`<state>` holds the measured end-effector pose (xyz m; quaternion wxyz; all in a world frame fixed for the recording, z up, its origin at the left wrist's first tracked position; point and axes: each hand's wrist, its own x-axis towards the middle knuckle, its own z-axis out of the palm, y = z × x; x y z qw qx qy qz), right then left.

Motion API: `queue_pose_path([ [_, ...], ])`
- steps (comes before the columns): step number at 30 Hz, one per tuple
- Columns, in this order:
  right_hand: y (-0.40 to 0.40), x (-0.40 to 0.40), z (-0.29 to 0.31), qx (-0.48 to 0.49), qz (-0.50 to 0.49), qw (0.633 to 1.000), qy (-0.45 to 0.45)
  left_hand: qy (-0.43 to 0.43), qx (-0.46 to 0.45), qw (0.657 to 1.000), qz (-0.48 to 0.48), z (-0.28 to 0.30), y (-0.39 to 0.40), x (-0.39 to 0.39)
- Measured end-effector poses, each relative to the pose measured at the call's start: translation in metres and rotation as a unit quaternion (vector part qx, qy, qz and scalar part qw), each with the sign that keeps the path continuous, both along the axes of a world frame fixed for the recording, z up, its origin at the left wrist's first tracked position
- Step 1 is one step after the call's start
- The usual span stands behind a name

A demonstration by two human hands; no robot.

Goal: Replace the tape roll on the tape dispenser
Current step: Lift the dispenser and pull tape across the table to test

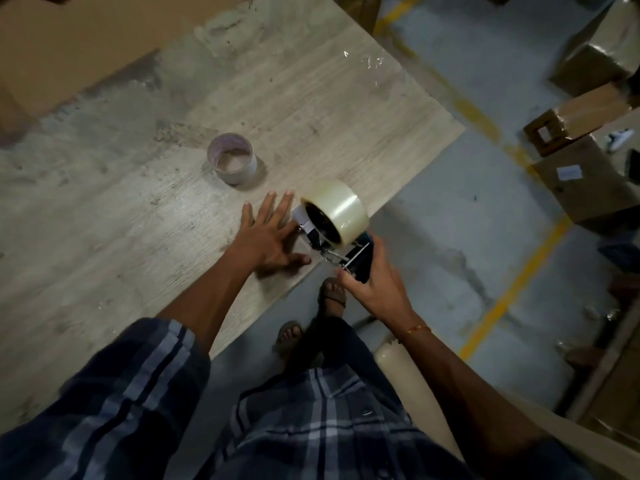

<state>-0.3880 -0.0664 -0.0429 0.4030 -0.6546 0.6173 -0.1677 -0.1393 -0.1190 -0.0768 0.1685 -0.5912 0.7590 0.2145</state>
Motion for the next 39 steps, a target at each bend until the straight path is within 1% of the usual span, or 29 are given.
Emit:
queue_pose_path([
  [4,-0.002,0.002,0.001,-0.012,-0.004,1.000,0.016,-0.034,0.007,0.999,-0.014,0.009,-0.001,-0.002],
  [9,0.000,0.002,0.004,-0.016,-0.010,0.999,0.035,-0.042,0.037,0.998,-0.002,0.013,-0.004,-0.004],
  [14,0.006,-0.009,0.008,-0.022,-0.004,0.997,0.072,-0.023,0.051,0.998,0.002,0.007,-0.006,-0.002],
  [16,0.013,-0.019,0.010,-0.018,-0.010,0.996,0.086,-0.028,0.059,0.998,-0.003,0.004,-0.007,0.000],
  [18,0.021,-0.030,0.011,-0.015,-0.013,0.996,0.086,-0.030,0.062,0.998,-0.008,0.002,-0.008,0.000],
  [22,0.029,-0.037,0.013,-0.028,0.001,0.996,0.081,-0.009,0.058,0.998,-0.006,0.002,-0.007,0.001],
  [24,0.030,-0.037,0.013,-0.028,0.005,0.996,0.084,0.007,0.046,0.999,0.005,0.003,-0.005,0.001],
  [26,0.030,-0.037,0.014,-0.026,0.014,0.996,0.084,0.018,-0.003,1.000,0.009,0.000,0.002,-0.001],
  [28,0.029,-0.036,0.013,-0.019,0.018,0.996,0.083,0.033,-0.074,0.996,-0.027,-0.006,0.011,-0.007],
  [29,0.029,-0.036,0.013,-0.013,0.017,0.996,0.083,0.054,-0.091,0.993,-0.053,-0.009,0.016,-0.011],
  [31,0.028,-0.035,0.012,-0.009,0.013,0.997,0.080,0.099,-0.097,0.986,-0.096,-0.016,0.024,-0.018],
  [33,0.027,-0.035,0.011,-0.007,0.015,0.996,0.083,0.132,-0.089,0.983,-0.090,-0.021,0.029,-0.023],
  [39,0.022,-0.039,0.009,-0.011,0.017,0.994,0.103,0.130,-0.068,0.988,-0.055,-0.017,0.029,-0.027],
])
